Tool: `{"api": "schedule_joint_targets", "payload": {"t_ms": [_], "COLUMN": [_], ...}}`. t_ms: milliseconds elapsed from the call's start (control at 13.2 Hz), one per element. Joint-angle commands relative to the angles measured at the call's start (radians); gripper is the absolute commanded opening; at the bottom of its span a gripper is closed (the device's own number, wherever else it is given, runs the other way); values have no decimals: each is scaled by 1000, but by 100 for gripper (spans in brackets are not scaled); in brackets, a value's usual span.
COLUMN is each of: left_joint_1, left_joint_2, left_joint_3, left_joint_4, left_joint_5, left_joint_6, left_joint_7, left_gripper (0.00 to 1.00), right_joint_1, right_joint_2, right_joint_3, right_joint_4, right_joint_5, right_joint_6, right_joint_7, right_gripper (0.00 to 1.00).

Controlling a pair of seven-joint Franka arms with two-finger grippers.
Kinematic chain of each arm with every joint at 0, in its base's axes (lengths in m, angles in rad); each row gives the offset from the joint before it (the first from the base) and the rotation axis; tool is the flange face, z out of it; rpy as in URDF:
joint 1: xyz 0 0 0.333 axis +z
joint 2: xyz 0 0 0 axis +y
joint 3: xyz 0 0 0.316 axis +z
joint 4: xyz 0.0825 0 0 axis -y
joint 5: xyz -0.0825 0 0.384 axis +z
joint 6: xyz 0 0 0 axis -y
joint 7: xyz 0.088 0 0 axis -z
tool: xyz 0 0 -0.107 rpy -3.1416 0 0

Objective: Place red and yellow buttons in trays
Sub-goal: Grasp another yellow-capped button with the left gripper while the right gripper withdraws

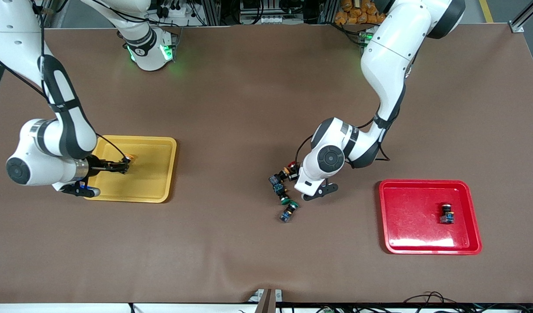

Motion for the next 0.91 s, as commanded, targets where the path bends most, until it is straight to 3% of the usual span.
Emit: {"api": "schedule_joint_targets", "payload": {"t_ms": [0,228,532,835], "left_joint_1": [0,28,124,227], "left_joint_2": [-5,-42,-99,-102], "left_joint_3": [6,29,43,44], "left_joint_4": [11,16,16,16], "left_joint_5": [-12,6,105,137], "left_joint_6": [2,-35,-80,-80], "left_joint_7": [-10,-1,112,295], "left_gripper": [0,0,0,0], "right_joint_1": [70,175,348,494], "right_joint_2": [-19,-20,-11,16], "right_joint_3": [2,2,1,-1], "right_joint_4": [62,107,202,266], "right_joint_5": [33,137,204,313], "right_joint_6": [-100,-125,-122,-21], "right_joint_7": [168,396,732,1019], "right_gripper": [100,100,100,100]}}
